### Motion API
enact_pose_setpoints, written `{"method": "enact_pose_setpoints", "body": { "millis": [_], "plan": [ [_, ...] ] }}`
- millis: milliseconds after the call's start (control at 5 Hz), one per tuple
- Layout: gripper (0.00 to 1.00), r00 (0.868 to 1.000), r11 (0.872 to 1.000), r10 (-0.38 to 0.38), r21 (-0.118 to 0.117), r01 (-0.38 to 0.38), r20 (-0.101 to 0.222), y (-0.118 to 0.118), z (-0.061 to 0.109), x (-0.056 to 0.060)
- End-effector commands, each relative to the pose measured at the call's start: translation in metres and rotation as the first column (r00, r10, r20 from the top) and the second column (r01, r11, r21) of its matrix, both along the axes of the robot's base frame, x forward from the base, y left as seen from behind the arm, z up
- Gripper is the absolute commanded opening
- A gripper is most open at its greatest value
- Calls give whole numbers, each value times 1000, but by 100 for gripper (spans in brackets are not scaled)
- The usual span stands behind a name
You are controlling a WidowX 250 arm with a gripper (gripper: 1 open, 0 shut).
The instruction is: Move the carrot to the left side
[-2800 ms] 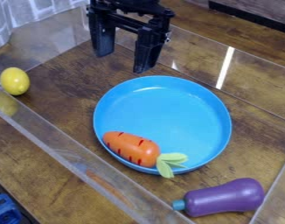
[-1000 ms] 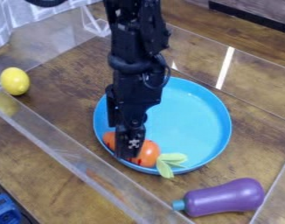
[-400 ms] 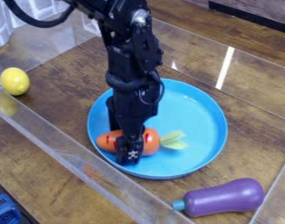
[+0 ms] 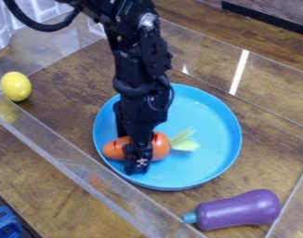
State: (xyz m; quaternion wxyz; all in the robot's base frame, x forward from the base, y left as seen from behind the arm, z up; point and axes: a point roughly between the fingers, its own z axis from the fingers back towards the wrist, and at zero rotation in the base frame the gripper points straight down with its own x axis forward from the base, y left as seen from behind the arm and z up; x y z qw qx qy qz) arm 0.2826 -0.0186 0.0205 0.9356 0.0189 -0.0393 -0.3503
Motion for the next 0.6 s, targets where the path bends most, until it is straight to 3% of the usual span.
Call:
{"method": "enact_pose_setpoints", "body": {
  "millis": [0,400],
  "plan": [
    [100,1000,1000,12,-4,-11,25,5,1,8],
    [100,999,1000,21,-8,-20,40,8,-1,16]
  ]
}}
